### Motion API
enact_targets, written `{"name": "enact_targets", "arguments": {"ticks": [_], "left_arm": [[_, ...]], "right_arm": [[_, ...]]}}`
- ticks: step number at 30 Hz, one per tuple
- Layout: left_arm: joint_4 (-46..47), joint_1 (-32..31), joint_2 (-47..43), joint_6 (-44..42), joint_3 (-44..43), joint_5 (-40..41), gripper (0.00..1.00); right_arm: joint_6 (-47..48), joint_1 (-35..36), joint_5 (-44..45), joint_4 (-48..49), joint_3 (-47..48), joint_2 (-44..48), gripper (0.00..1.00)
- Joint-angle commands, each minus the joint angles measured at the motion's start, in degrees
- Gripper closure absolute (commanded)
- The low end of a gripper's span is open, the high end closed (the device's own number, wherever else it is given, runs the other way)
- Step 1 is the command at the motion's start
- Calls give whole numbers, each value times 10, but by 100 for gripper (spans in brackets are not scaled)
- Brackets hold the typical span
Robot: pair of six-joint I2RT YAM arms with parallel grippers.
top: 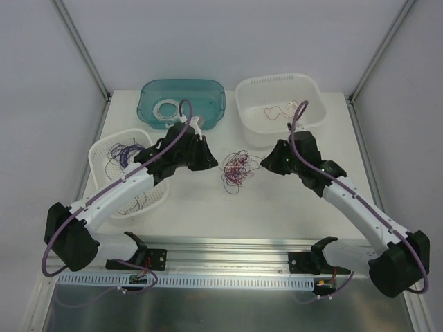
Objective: Untangle the cables
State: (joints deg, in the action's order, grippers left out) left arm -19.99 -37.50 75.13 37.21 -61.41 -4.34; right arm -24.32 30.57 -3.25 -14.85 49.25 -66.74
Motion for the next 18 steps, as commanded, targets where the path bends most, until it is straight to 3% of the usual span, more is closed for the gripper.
{"name": "enact_targets", "arguments": {"ticks": [1, 6, 8, 12, 14, 15, 18], "left_arm": [[-38, 37, -61, -79, 8, 31, 100], [-2, 36, -46, -62, -2, -65, 100], [19, 34, -34, -45, 19, -93, 100], [60, 32, 6, -14, 62, -95, 100], [64, 31, 19, -11, 72, -93, 100], [65, 31, 29, -10, 75, -95, 100], [72, 30, 41, -11, 83, -109, 100]], "right_arm": [[93, -60, 141, -225, 62, 44, 99], [138, -67, 87, -271, 159, 41, 97], [134, -65, 45, -265, 146, 32, 94], [118, -64, 47, -223, 47, 21, 88], [117, -64, 54, -222, 30, 12, 80], [123, -62, 56, -223, 26, 0, 71], [143, -58, 59, -231, 29, -7, 55]]}}
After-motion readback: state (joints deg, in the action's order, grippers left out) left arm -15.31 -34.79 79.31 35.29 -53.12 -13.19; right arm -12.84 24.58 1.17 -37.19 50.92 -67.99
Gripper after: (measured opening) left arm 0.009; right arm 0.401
